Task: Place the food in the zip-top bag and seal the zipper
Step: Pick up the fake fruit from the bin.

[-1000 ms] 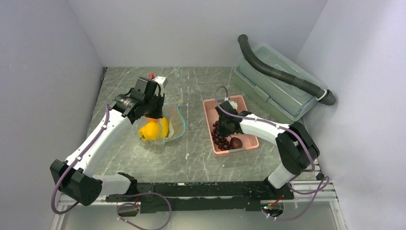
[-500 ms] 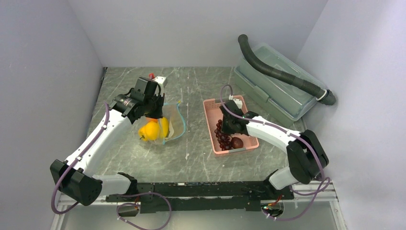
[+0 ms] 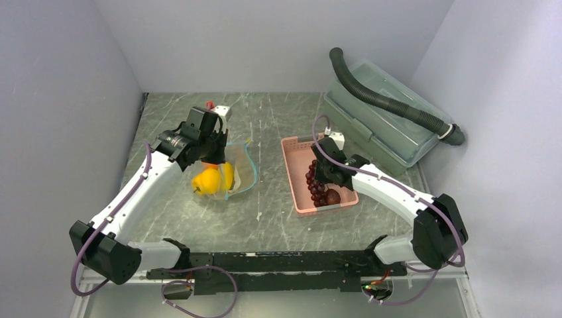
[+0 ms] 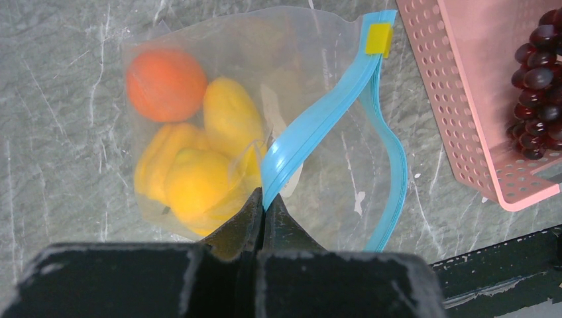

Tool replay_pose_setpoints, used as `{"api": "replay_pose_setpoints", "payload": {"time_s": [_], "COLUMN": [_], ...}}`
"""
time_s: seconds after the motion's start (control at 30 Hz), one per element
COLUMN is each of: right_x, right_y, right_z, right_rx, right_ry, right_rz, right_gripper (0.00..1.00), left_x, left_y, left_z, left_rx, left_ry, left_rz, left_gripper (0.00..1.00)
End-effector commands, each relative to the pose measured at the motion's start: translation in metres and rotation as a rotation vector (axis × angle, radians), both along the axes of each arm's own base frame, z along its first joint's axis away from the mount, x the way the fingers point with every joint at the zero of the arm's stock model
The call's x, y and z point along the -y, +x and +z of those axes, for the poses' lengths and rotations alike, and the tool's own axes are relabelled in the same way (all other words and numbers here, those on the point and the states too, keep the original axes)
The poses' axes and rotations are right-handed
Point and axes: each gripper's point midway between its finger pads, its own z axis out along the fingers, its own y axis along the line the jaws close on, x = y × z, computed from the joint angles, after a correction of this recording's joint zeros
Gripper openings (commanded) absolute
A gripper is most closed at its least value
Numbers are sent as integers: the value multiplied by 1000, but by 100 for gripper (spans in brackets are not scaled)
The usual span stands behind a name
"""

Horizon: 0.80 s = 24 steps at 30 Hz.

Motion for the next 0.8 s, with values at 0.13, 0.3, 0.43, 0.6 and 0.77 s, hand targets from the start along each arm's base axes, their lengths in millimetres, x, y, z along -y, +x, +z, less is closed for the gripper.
{"api": "replay_pose_setpoints", "payload": {"time_s": [0.13, 0.3, 0.43, 0.6, 0.77], "right_x": [6, 7, 6, -1, -11], "right_y": [18, 19, 18, 16, 12], "right_z": [68, 90, 109, 134, 158], "right_rx": [193, 248, 295, 355, 403], "right_ry": [43, 68, 108, 176, 239], "right_rz": [-20, -23, -20, 19, 83], "right_gripper": [0, 0, 0, 0, 0], "left_x": [3, 2, 3, 3, 2], "left_y": [1, 1, 1, 1, 0], "left_z": [11, 11, 11, 11, 12], "left_rx": [48, 49, 49, 48, 51], "left_ry": [-24, -25, -28, -28, -28], "left_rz": [-19, -19, -19, -20, -18], "left_gripper": [0, 0, 0, 0, 0]}}
